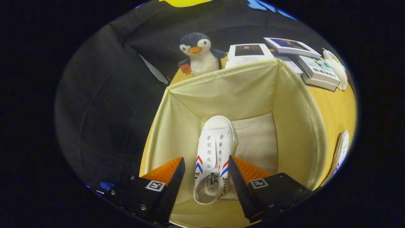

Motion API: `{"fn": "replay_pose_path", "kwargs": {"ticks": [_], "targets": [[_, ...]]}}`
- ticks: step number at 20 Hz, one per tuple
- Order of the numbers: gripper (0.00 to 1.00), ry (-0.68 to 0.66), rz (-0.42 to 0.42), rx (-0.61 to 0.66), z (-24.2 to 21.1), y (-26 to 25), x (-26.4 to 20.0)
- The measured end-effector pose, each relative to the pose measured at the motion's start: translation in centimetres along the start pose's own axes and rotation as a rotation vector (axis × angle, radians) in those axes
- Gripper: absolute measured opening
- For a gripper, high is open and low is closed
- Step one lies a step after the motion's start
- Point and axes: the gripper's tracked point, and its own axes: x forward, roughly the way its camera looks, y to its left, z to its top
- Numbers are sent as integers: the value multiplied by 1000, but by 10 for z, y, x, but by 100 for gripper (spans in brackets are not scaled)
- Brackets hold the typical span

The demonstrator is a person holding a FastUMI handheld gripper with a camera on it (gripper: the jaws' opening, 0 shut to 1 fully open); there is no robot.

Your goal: Open the storage box then place both shoes into the box .Put the left shoe in first, then the right shoe, with the right side of both shoes facing outward in a uniform manner.

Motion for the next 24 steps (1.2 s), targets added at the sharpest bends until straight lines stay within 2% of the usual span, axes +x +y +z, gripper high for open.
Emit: {"fn": "replay_pose_path", "kwargs": {"ticks": [1,2,6,10,24], "targets": [[96,-19,2,-31,6,-1,-9],[98,-41,8,-55,10,1,-17],[98,-117,32,-86,29,1,-61],[98,-178,20,-72,44,-20,-96],[98,-231,-174,64,28,-190,-169]]}}
